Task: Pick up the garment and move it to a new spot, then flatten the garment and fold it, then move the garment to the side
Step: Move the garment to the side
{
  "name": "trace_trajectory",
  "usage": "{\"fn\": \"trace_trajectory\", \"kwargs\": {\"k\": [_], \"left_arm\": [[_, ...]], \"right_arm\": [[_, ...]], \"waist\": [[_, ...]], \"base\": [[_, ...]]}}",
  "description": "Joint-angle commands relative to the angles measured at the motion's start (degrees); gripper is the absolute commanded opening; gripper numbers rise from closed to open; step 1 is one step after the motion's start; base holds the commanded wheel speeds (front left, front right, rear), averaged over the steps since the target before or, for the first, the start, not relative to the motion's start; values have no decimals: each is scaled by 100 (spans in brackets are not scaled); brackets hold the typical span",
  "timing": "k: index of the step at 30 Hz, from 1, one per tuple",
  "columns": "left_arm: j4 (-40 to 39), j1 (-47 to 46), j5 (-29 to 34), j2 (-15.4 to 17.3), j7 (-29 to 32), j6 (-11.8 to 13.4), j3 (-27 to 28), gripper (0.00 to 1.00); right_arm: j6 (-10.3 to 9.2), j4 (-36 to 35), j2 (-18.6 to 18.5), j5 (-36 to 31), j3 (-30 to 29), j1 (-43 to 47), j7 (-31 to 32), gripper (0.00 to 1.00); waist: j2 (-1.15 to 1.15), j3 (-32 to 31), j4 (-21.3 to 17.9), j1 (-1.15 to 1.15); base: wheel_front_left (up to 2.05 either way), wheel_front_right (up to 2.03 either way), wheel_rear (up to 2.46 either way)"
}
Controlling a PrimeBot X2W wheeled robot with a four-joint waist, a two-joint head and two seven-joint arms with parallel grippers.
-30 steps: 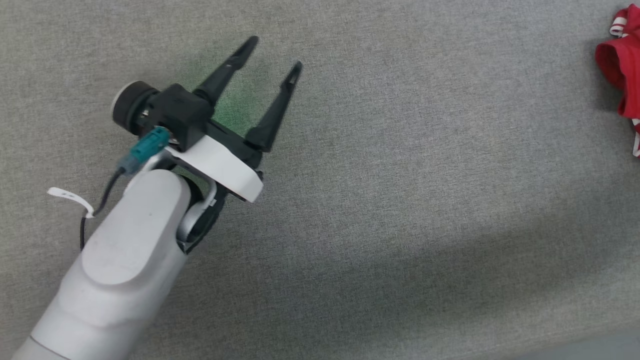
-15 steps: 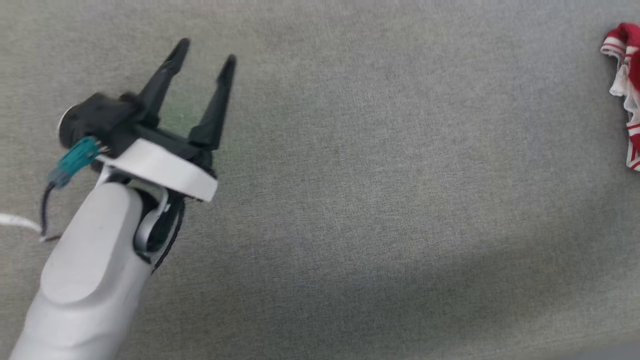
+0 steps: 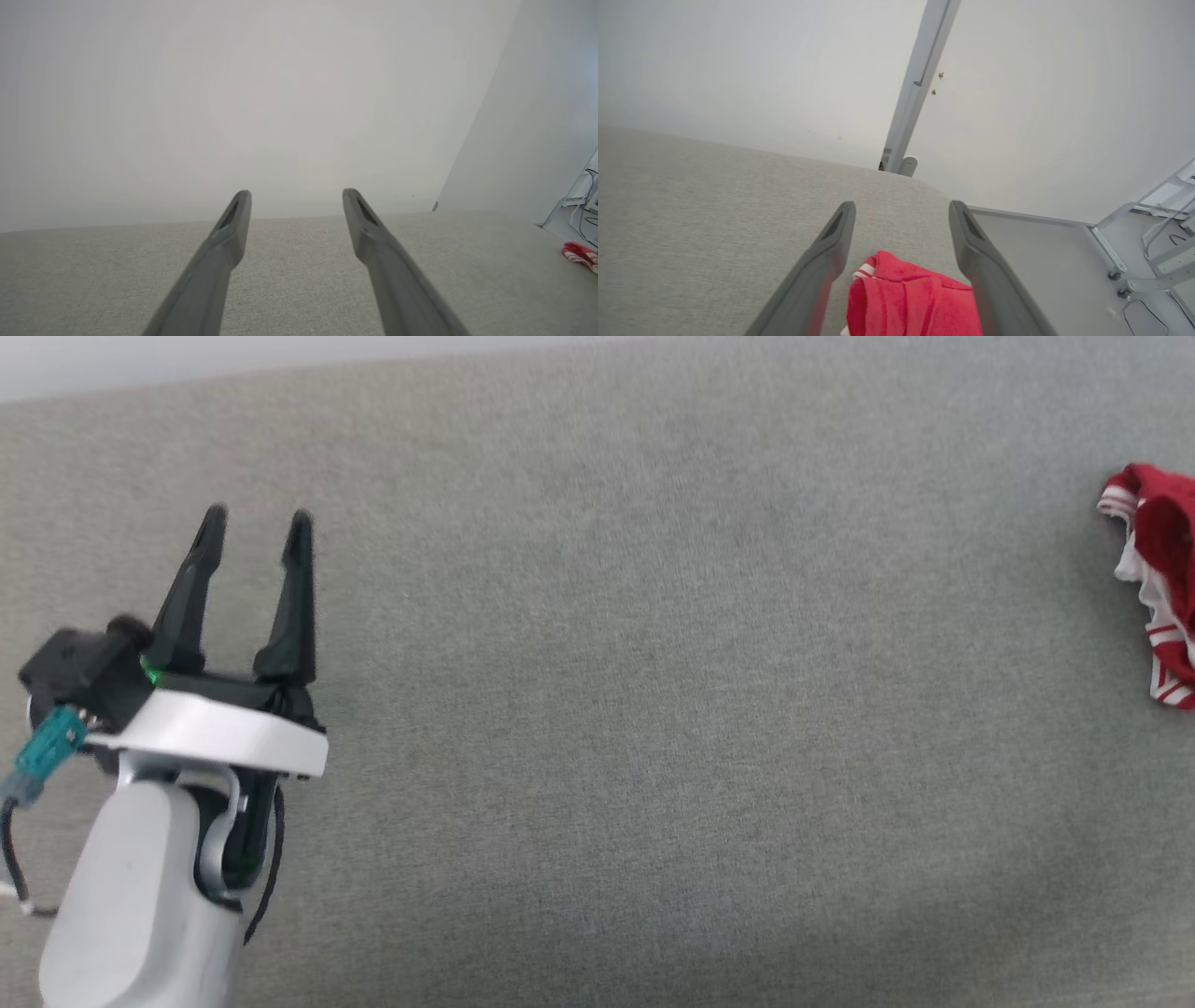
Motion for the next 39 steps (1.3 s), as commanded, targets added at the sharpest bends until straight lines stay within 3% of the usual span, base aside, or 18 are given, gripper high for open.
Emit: {"fn": "trace_trajectory", "kwargs": {"k": [1, 8, 13, 22, 30, 39], "left_arm": [[-19, 158, 95, -48, -27, 36, 77, 100], [-100, 732, 272, -207, -27, 128, 539, 100], [-256, 1185, 401, -242, -27, 152, 854, 100], [-672, 2069, 617, -434, -27, 225, 1384, 100], [-854, 2641, 815, -693, -27, 123, 1683, 100], [-939, 3039, 932, -886, -27, 43, 1960, 100]], "right_arm": [[-2, -95, 55, -22, -5, 141, -93, 100], [-1, -694, 256, -105, -299, 861, -324, 100], [-2, -1435, 480, -572, -918, 1599, -331, 100], [-1, -2720, 1270, -1441, -1959, 3135, -332, 100], [-1, -3258, 1718, -1695, -2220, 3940, -332, 100], [-1, -3611, 1946, -1876, -2482, 4492, -333, 100]], "waist": [[0, -200, 80, 0], [0, -679, 236, 0], [0, -964, 309, 0], [0, -1312, 356, 0], [0, -1577, 417, 0], [0, -1750, 457, 0]], "base": [[0, 0, 0], [0, 0, 0], [0, 0, 0], [0, 0, 0], [0, 0, 0], [0, 0, 0]]}}
